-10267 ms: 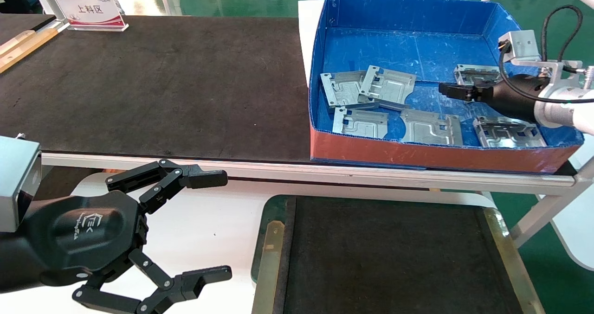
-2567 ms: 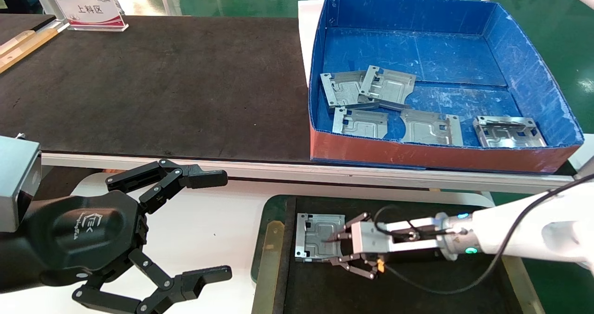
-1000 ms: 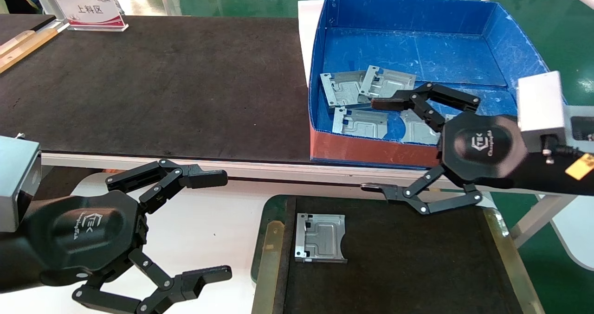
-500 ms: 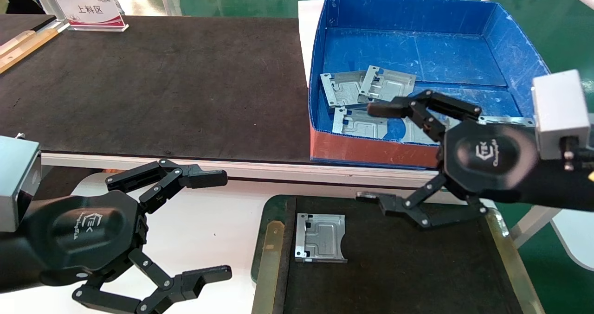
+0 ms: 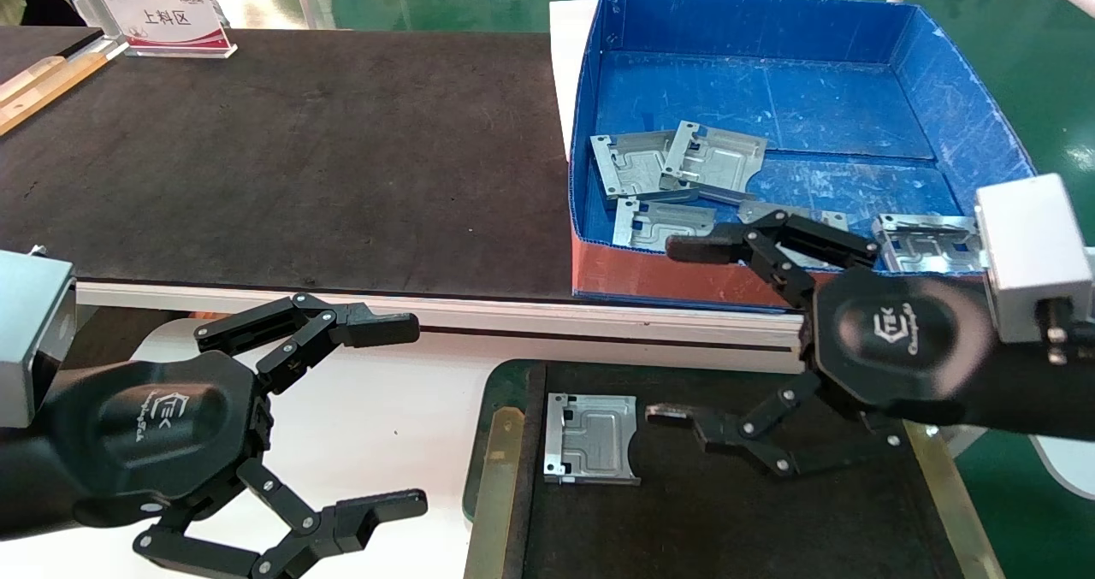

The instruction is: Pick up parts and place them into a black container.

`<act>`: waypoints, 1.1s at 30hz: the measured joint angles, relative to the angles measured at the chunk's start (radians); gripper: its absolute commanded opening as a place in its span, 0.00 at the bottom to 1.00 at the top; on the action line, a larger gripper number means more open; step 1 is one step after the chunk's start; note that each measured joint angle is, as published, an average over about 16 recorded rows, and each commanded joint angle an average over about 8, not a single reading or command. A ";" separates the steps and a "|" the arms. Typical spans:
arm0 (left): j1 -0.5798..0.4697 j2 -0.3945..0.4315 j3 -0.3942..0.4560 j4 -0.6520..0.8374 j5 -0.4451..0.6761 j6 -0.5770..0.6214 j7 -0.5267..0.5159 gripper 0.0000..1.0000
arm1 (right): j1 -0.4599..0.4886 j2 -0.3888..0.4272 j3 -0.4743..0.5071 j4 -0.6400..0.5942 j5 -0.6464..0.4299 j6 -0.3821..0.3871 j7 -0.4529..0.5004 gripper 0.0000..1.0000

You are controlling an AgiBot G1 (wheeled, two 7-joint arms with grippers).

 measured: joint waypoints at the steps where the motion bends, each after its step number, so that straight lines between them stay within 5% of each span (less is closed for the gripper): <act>1: 0.000 0.000 0.000 0.000 0.000 0.000 0.000 1.00 | -0.008 0.002 0.008 0.009 -0.001 0.002 0.009 1.00; 33: 0.000 0.000 0.000 0.000 0.000 0.000 0.000 1.00 | -0.249 0.050 0.237 0.284 -0.019 0.049 0.261 1.00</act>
